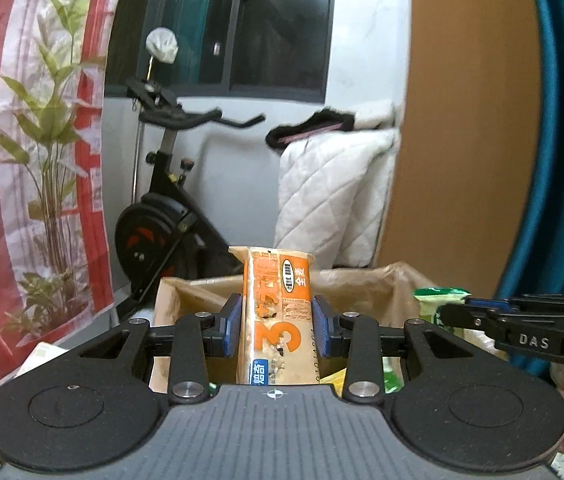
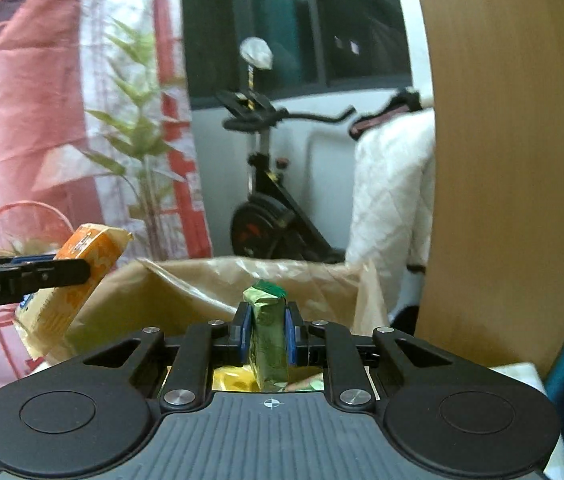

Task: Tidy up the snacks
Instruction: 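Carry wafer bar with left tool while right carries green packet, open both over box, then move both open tools back down to the snacks beside the box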

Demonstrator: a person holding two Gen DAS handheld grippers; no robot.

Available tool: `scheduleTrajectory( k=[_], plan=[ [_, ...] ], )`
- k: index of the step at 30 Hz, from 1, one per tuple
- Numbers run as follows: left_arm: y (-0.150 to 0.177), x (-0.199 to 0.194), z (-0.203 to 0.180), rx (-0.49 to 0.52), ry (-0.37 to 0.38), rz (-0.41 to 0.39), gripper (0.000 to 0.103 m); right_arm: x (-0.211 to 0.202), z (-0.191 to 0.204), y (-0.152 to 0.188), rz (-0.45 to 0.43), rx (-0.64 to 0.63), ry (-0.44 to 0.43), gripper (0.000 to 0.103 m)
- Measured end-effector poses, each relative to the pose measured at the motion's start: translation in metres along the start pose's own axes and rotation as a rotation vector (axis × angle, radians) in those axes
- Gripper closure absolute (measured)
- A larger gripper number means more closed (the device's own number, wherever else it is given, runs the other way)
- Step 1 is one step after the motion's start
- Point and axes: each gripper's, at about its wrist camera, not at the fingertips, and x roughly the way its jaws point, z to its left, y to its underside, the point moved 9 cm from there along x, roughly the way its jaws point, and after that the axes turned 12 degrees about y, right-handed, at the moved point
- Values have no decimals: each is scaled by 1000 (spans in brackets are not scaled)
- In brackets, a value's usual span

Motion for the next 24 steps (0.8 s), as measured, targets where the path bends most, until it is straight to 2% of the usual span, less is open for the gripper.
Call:
scheduleTrajectory(
  k=[3,5,6,7,9,11,13,18,24],
  plan=[
    [9,14,10,-31,-18,32,64,10,3,15,29,4,20,87],
    [14,14,15,-41,-21,42,55,11,2,21,35,12,29,85],
    [16,10,16,-41,-20,44,46,11,1,23,34,17,26,80],
    [16,8,17,-38,-20,41,42,8,0,26,31,18,23,73],
    [16,2,20,-27,-25,36,38,1,-2,28,21,13,25,70],
    [16,-5,21,-27,-23,32,36,-8,-4,29,12,10,16,67],
    [17,-13,21,-31,-22,27,34,-18,-4,29,-3,5,8,58],
    [21,-40,21,-37,-21,14,33,-45,0,32,-33,-29,-12,45],
    [35,-75,20,-63,-27,6,33,-76,7,46,-37,-57,-45,40]
  ],
)
